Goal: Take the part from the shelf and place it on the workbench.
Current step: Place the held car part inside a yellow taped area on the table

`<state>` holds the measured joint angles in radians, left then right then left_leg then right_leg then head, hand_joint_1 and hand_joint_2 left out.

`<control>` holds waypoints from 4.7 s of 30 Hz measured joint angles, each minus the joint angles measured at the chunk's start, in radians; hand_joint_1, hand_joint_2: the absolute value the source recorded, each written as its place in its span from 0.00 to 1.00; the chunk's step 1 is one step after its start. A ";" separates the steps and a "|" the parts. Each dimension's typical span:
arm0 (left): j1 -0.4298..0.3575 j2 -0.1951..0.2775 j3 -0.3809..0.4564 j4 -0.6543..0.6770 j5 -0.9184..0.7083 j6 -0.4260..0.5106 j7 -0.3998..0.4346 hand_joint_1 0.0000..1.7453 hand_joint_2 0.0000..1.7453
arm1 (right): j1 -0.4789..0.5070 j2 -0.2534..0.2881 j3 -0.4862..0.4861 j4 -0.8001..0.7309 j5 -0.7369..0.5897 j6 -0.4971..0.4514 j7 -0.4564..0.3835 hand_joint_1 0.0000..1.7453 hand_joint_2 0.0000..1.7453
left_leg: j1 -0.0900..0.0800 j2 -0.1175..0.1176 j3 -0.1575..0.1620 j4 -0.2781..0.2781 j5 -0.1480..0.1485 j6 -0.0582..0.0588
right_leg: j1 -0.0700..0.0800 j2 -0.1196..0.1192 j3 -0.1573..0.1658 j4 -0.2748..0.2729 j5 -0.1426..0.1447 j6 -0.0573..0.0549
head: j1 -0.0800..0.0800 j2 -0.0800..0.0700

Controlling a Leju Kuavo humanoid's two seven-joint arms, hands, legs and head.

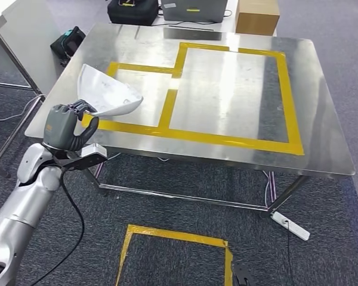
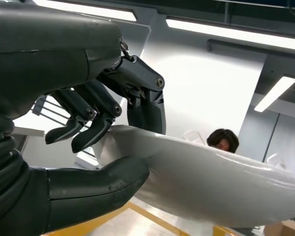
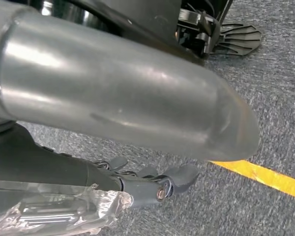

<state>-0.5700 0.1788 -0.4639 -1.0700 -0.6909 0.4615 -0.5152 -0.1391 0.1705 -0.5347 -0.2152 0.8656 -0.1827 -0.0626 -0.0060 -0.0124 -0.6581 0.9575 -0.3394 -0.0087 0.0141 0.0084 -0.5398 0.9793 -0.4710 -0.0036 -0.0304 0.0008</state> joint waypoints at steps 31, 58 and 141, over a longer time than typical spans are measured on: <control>-0.146 -0.073 -0.027 0.069 -0.032 -0.096 0.021 1.00 1.00 | -0.017 0.007 0.013 -0.001 0.002 0.016 0.000 0.00 0.00 | -0.001 0.000 -0.072 0.230 -0.144 -0.015 | -0.023 0.004 -0.052 0.032 0.029 0.010 | 0.004 0.000; -0.204 -0.102 -0.038 0.240 -0.027 -0.091 0.038 1.00 1.00 | 0.001 0.017 0.016 -0.001 -0.008 0.016 -0.006 0.00 0.00 | -0.004 -0.003 0.125 0.056 -0.138 0.001 | -0.007 0.000 -0.089 0.024 0.075 0.011 | 0.007 0.000; -0.185 -0.082 -0.084 0.377 -0.057 -0.004 0.054 0.00 0.00 | 0.003 0.023 0.025 0.000 -0.015 0.018 0.002 0.00 0.00 | 0.031 0.006 -0.107 0.320 -0.178 -0.041 | -0.032 0.016 -0.082 0.073 0.028 0.022 | 0.007 0.000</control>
<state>-0.7553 0.0963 -0.5478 -0.6932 -0.7479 0.4573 -0.4616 -0.1356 0.1930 -0.5093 -0.2155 0.8508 -0.1648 -0.0607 0.0249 -0.0060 -0.7656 1.2773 -0.5177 -0.0499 -0.0182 0.0245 -0.6218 1.0521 -0.4434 0.0181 -0.0236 0.0008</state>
